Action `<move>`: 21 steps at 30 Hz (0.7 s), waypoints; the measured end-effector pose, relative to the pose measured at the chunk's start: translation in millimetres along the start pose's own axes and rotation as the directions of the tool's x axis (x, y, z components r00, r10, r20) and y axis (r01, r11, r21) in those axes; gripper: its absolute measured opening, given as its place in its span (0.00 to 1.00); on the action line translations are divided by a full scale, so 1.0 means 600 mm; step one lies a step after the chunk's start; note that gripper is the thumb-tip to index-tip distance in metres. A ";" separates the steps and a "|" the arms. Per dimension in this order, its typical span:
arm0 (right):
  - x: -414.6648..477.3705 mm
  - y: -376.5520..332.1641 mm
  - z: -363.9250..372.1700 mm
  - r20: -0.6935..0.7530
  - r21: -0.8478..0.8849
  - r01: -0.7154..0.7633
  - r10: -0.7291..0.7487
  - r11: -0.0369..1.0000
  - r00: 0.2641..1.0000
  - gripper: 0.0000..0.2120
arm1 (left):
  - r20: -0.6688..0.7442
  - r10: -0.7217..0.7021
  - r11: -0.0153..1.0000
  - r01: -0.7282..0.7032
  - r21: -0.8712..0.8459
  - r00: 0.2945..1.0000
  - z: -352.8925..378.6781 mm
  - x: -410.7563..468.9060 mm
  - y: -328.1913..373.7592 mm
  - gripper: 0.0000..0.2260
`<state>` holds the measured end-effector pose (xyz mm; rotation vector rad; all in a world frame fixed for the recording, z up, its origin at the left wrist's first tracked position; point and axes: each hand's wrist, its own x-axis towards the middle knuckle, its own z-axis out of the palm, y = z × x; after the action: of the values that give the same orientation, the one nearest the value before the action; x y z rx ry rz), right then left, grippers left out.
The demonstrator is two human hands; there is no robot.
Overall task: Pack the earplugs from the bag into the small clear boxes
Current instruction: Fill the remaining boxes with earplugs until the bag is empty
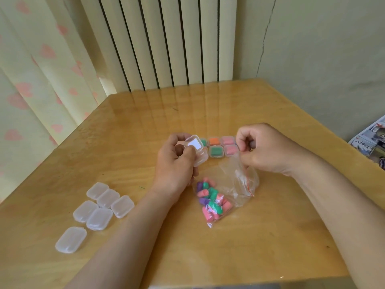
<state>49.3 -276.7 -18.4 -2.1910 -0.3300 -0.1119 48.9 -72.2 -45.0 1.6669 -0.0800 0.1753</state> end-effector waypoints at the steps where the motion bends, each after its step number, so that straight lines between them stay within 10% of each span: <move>1: -0.001 0.001 0.001 0.046 -0.058 -0.025 0.028 0.998 0.999 0.16 | 0.000 -0.010 1.000 0.010 0.022 1.000 0.001 0.000 -0.002 0.08; 13: -0.014 -0.019 0.011 0.261 0.034 -0.108 0.095 0.994 0.961 0.24 | 0.021 -0.027 0.998 0.025 0.061 0.999 0.005 -0.003 -0.005 0.07; 21: -0.017 -0.015 0.027 0.358 0.086 -0.119 0.080 0.989 0.930 0.08 | -0.023 -0.008 0.994 0.011 0.108 1.000 0.008 -0.005 -0.006 0.07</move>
<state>36.6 -260.6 -22.7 -2.1115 -0.4140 0.3552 47.1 -76.4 -49.7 1.7724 -0.0464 0.1937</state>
